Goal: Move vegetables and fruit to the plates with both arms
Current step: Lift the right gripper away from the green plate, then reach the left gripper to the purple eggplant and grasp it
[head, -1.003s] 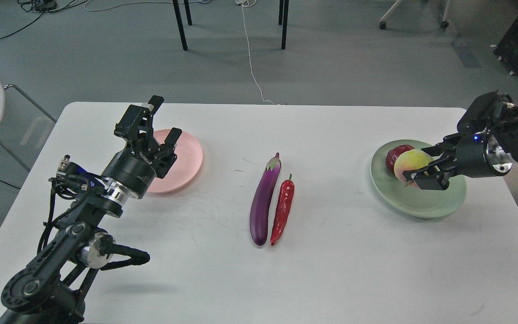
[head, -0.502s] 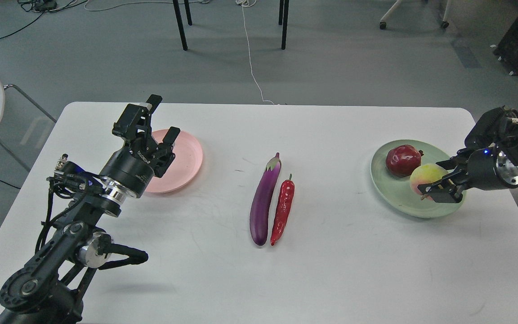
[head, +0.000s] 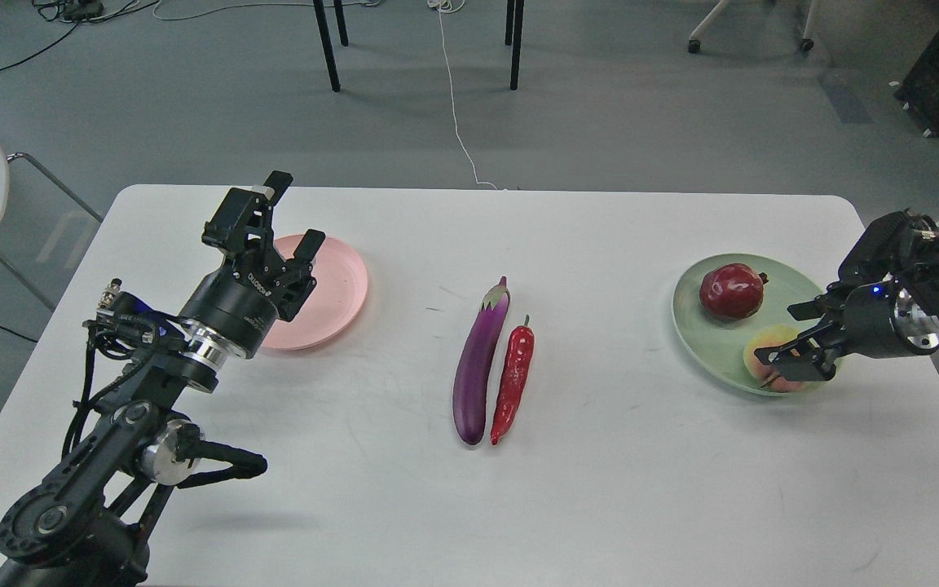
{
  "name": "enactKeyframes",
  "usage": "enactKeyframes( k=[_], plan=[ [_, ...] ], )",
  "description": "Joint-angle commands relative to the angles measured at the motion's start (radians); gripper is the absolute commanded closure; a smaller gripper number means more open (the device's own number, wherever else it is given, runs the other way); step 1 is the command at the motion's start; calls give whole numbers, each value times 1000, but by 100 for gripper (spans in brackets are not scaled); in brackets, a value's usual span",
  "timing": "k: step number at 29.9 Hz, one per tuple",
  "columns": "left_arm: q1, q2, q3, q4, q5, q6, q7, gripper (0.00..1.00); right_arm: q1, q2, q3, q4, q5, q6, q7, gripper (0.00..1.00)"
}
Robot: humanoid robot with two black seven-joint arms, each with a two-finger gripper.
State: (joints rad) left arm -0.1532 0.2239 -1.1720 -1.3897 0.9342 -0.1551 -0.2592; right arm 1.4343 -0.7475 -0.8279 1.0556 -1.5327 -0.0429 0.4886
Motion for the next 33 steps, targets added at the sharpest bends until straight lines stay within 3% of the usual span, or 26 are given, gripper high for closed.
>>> enactKeyframes(
  k=[1,6,11,12,15,17,20,25,30,33],
  plan=[
    [0,3,0,0,0,2,2,2,0,-3,45,6,13,0,0,5],
    [-2,34,5,0,0,5,2,2,-2,-9,211,30,130,11,0,3],
    [-5,63,3,-3,3,-1,-15,2,-49,-4,343,106,504,14,0,3],
    [-5,74,6,-6,3,-3,-35,2,-70,2,372,112,582,14,0,3],
    [-5,104,14,-28,5,-4,-148,2,-174,28,505,121,822,14,0,3],
    [-6,112,31,-28,6,-4,-184,2,-262,62,600,116,964,20,0,3],
    [-26,133,55,-31,12,-4,-190,2,-380,94,763,115,1152,49,0,3],
    [-68,163,138,-63,95,-4,-190,2,-521,102,946,115,1347,187,0,3],
    [-140,172,239,-63,329,-17,-193,2,-600,94,1038,106,1454,280,0,3],
    [-239,196,313,-54,524,-66,-192,2,-650,85,1084,103,1560,345,0,3]
  ],
)
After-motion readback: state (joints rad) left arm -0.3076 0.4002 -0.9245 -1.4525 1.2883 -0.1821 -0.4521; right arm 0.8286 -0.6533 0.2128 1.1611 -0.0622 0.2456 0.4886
